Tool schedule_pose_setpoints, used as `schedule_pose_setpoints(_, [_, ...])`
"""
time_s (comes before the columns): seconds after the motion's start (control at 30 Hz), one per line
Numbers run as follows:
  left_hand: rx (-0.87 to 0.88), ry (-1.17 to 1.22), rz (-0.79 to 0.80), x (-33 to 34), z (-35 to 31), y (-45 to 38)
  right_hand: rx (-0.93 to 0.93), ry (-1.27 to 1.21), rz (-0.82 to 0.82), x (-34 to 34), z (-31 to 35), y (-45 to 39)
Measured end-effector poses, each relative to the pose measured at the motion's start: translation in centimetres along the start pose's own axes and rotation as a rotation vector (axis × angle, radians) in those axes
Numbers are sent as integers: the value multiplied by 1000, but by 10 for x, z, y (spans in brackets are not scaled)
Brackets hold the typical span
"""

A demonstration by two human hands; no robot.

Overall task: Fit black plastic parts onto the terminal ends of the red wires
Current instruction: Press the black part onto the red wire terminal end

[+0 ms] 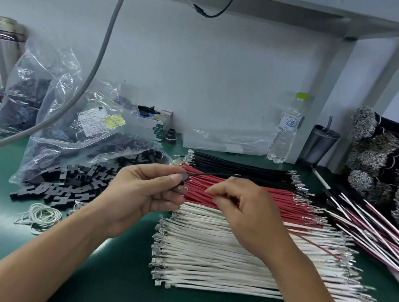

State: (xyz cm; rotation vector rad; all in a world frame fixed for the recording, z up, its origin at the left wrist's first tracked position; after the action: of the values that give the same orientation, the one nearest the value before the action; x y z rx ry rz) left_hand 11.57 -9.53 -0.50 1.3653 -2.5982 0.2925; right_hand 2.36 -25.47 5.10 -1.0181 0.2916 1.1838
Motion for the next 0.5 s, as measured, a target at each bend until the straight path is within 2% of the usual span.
schedule_pose_setpoints(0.07, [-13, -6, 19, 4, 2, 1, -5, 26, -15, 1, 1, 2])
schedule_pose_setpoints(0.23, [-5, 7, 29, 4, 0, 3, 71, -154, -33, -8, -8, 2])
schedule_pose_setpoints(0.5, [-3, 16, 71, 7, -1, 3, 172, -230, -63, -7, -19, 1])
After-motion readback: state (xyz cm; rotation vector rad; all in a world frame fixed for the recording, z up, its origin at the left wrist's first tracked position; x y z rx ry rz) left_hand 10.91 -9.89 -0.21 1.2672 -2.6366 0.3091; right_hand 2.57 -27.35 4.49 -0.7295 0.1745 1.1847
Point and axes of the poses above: each hand's wrist, its own y-axis away from the middle knuckle, its own x-axis out of the palm, z = x × y, the point moved 10 cm from there along -y, towards the middle knuckle, and after that the axes turned 5 degrees about -y, right-handed, at the moved point
